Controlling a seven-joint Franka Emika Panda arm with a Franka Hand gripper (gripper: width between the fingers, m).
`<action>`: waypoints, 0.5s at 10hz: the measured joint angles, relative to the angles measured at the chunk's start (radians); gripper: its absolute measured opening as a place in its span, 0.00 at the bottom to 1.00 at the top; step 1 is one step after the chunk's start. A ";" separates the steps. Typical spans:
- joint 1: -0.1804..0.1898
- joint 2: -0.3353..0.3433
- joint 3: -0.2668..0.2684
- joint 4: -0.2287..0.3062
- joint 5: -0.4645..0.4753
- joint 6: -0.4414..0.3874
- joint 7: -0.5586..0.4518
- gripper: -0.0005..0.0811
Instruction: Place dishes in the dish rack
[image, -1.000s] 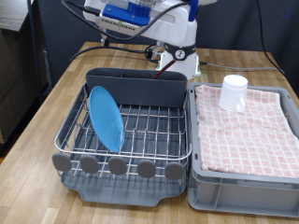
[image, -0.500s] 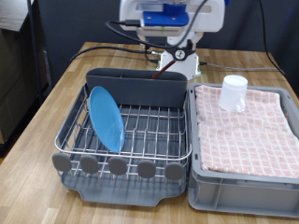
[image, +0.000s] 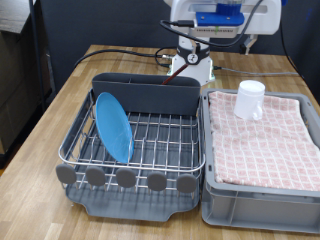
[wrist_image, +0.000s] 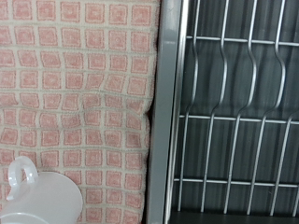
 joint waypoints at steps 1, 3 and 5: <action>0.000 0.003 -0.001 0.002 0.002 -0.004 -0.013 0.99; 0.006 0.005 0.010 0.003 0.021 -0.033 -0.043 0.99; 0.030 0.002 0.042 0.000 0.035 -0.047 -0.033 0.99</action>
